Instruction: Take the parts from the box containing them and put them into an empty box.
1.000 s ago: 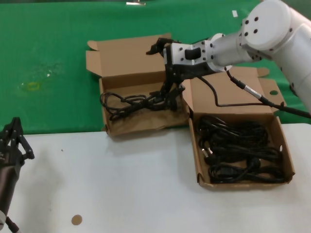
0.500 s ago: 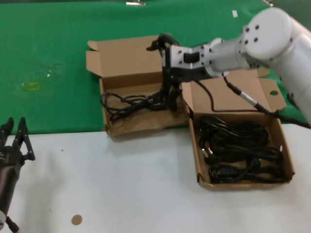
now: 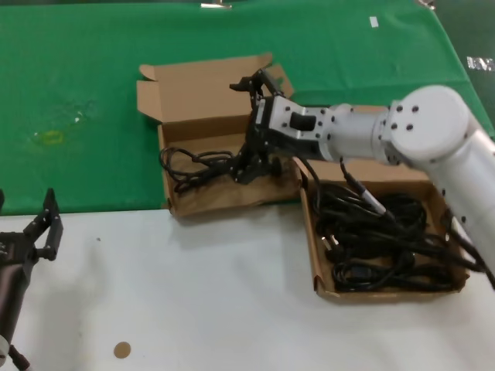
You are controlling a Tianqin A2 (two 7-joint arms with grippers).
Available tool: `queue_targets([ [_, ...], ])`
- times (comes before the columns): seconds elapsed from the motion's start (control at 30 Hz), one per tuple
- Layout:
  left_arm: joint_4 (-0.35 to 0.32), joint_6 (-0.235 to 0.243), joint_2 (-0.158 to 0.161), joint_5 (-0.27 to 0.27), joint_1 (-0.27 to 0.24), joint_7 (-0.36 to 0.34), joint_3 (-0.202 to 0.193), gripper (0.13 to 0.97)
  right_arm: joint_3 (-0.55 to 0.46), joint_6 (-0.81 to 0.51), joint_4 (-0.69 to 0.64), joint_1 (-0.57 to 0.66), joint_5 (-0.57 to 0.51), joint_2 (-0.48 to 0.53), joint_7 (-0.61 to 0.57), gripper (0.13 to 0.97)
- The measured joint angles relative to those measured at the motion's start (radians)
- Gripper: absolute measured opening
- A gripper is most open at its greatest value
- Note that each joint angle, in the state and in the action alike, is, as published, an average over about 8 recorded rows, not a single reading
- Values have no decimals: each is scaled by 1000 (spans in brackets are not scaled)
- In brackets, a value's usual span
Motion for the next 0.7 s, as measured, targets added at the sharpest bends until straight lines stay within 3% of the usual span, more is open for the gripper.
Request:
queue_targets([
  [0.07,0,0,0,0,0,0,0,379,15,24,23,-32,15,1,6,963],
  [0.33,0,0,0,0,0,0,0,595,79,122,117,-164,75,6,28,966],
  [0.47,0,0,0,0,0,1,0,595,110,171,163,-229,104,9,40,966],
  [0.7,0,0,0,0,0,0,0,766,166,257,245,-344,157,14,59,966],
])
